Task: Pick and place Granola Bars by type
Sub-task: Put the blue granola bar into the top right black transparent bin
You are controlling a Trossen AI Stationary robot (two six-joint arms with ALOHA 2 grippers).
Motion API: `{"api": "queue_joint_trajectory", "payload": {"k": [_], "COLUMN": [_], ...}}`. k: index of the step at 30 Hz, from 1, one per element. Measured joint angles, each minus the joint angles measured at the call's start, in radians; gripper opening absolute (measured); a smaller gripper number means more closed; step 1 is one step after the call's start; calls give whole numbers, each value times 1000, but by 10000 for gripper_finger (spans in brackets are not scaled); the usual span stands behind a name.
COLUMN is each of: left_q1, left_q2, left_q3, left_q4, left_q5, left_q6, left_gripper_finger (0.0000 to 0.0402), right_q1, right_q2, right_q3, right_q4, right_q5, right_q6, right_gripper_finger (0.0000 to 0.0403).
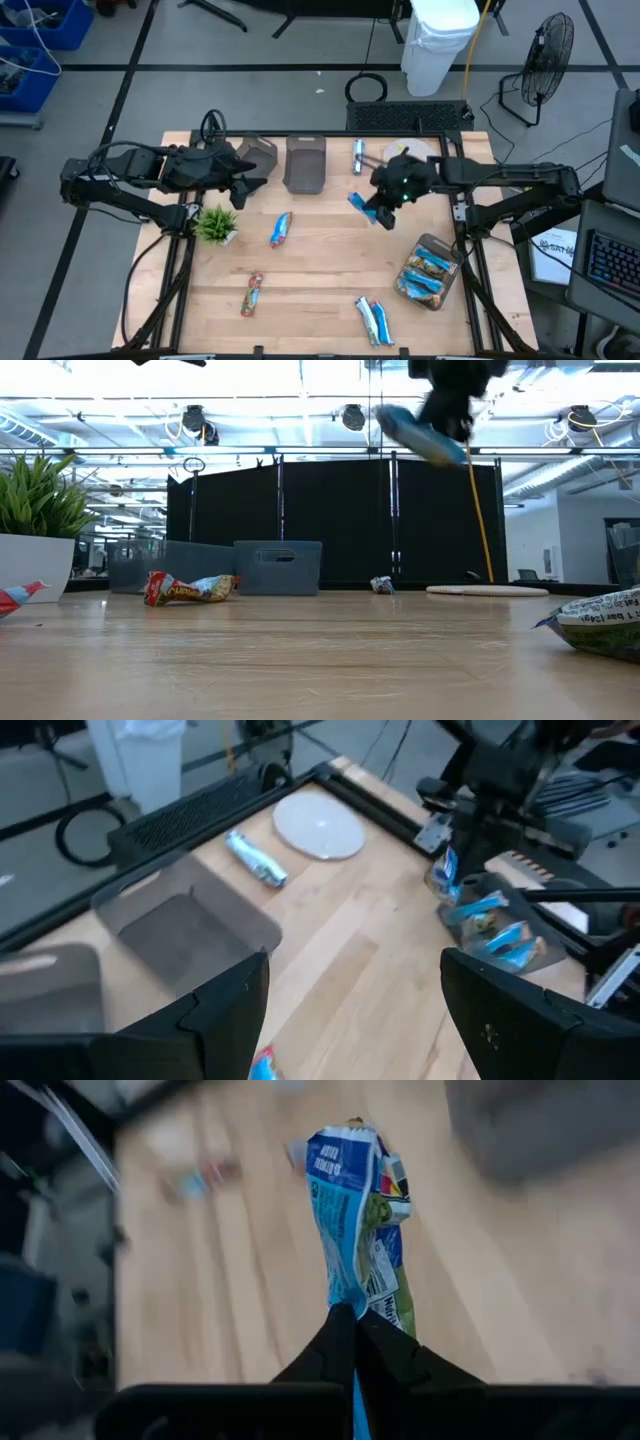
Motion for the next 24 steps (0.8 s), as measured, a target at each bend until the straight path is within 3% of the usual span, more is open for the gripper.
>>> {"api": "queue_joint_trajectory", "payload": {"k": [6,24], "left_q1": [0,0], "left_q2": [0,9], "left_q3": [0,1], "left_q4": [133,422], "left_q5": [50,124], "left_q6": [104,306], "left_gripper_finger": [296,296], "right_q1": [0,3], "right_q2": [0,82], "right_q3": [96,105], "right_q4": [195,742], "right_q5": [5,33], "right_q6": [20,54], "right_gripper_finger": [0,0]}}
